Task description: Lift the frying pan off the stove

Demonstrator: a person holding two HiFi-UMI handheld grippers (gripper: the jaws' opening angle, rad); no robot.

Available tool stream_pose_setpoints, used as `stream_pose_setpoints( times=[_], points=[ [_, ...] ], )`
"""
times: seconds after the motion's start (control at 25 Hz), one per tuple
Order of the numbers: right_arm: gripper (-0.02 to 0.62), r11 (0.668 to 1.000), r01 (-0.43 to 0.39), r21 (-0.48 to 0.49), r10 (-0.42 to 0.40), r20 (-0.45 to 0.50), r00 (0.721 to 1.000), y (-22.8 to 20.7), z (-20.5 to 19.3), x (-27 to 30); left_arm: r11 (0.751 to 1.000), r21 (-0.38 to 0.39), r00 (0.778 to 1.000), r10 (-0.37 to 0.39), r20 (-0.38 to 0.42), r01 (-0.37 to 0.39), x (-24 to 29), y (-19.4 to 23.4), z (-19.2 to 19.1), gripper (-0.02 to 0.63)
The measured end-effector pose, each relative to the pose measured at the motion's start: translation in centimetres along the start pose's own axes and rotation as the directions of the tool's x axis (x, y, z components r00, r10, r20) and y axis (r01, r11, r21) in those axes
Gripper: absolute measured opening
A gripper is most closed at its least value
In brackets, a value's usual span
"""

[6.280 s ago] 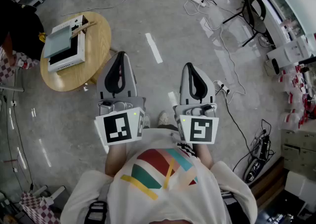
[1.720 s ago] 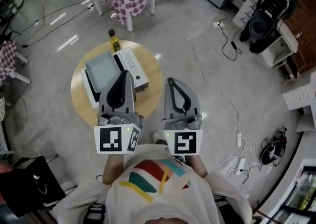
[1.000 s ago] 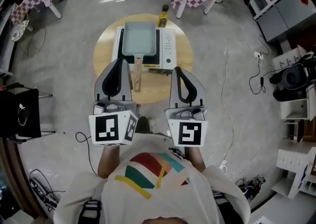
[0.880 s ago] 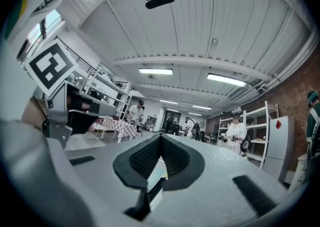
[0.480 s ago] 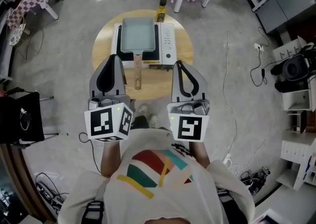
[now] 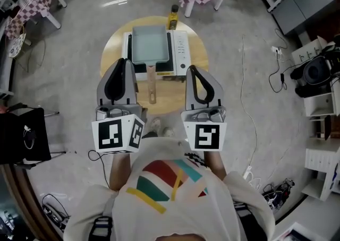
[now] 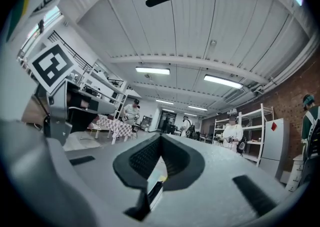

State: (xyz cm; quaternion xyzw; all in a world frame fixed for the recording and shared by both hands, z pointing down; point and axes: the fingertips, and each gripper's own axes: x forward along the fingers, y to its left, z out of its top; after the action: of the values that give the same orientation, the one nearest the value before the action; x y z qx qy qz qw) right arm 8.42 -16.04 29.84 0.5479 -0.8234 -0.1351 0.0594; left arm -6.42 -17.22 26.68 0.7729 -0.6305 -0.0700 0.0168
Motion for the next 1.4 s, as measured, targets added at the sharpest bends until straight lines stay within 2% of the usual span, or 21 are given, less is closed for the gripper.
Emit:
stream_pose_setpoints(
  times=[0.16,0.52,0.6,0.68,0.76,0.84,0.92,1.0,1.12,1.2,1.28,1.4],
  points=[
    [-0.002,1.000,0.014,-0.008,-0.014,-0.007,1.000,-0.3,0.0,0.5,0.999,0.018,1.000,-0.031,-0.001,0.031,0.3,-0.1,0.1,0.009],
    [-0.002,1.000,0.012,0.008,-0.012,-0.004,1.000,-0.2,-0.1,1.2,0.999,-0.024,0.999,-0.044,-0.006,0.044,0.7,1.4,0.0,0.019],
    [-0.002,1.000,0.009,0.010,-0.009,-0.010,1.000,-0.1,-0.2,1.4,0.997,-0.050,0.998,-0.065,-0.009,0.065,1.0,1.7,-0.3,0.095],
    [-0.002,1.000,0.001,0.007,-0.001,-0.023,1.000,0.2,-0.5,1.6,0.992,-0.079,0.995,-0.096,-0.020,0.094,1.6,2.0,-1.1,0.127],
    [-0.002,1.000,-0.006,0.017,0.007,-0.048,0.999,0.5,-1.0,1.8,0.980,-0.138,0.988,-0.147,-0.042,0.140,2.1,2.0,-2.3,0.189],
    [-0.002,0.999,-0.019,0.028,0.021,-0.062,0.998,1.0,-1.5,2.0,0.942,-0.265,0.971,-0.229,-0.064,0.205,2.6,1.7,-3.7,0.236],
    [-0.002,0.999,-0.038,0.029,0.040,-0.064,0.997,1.4,-1.7,2.3,0.873,-0.424,0.949,-0.303,-0.088,0.240,2.9,1.6,-5.2,0.263],
    [-0.002,0.998,-0.053,0.023,0.054,-0.066,0.996,1.8,-1.8,2.4,0.809,-0.538,0.930,-0.349,-0.114,0.238,3.1,1.9,-7.0,0.264],
    [-0.002,0.997,-0.058,0.049,0.062,-0.081,0.995,2.1,-2.2,2.5,0.739,-0.632,0.909,-0.397,-0.127,0.234,3.7,2.6,-10.2,0.265],
    [-0.002,0.996,-0.059,0.063,0.065,-0.092,0.994,2.2,-2.5,2.7,0.683,-0.700,0.894,-0.423,-0.148,0.207,4.0,2.8,-12.5,0.265],
    [-0.002,0.996,-0.061,0.068,0.068,-0.101,0.993,2.3,-2.8,2.8,0.630,-0.760,0.872,-0.452,-0.188,0.162,4.1,2.6,-15.2,0.265],
    [-0.002,0.995,-0.063,0.072,0.070,-0.103,0.992,2.4,-3.0,3.0,0.580,-0.812,0.837,-0.473,-0.274,0.061,4.0,2.7,-19.6,0.265]
  ],
)
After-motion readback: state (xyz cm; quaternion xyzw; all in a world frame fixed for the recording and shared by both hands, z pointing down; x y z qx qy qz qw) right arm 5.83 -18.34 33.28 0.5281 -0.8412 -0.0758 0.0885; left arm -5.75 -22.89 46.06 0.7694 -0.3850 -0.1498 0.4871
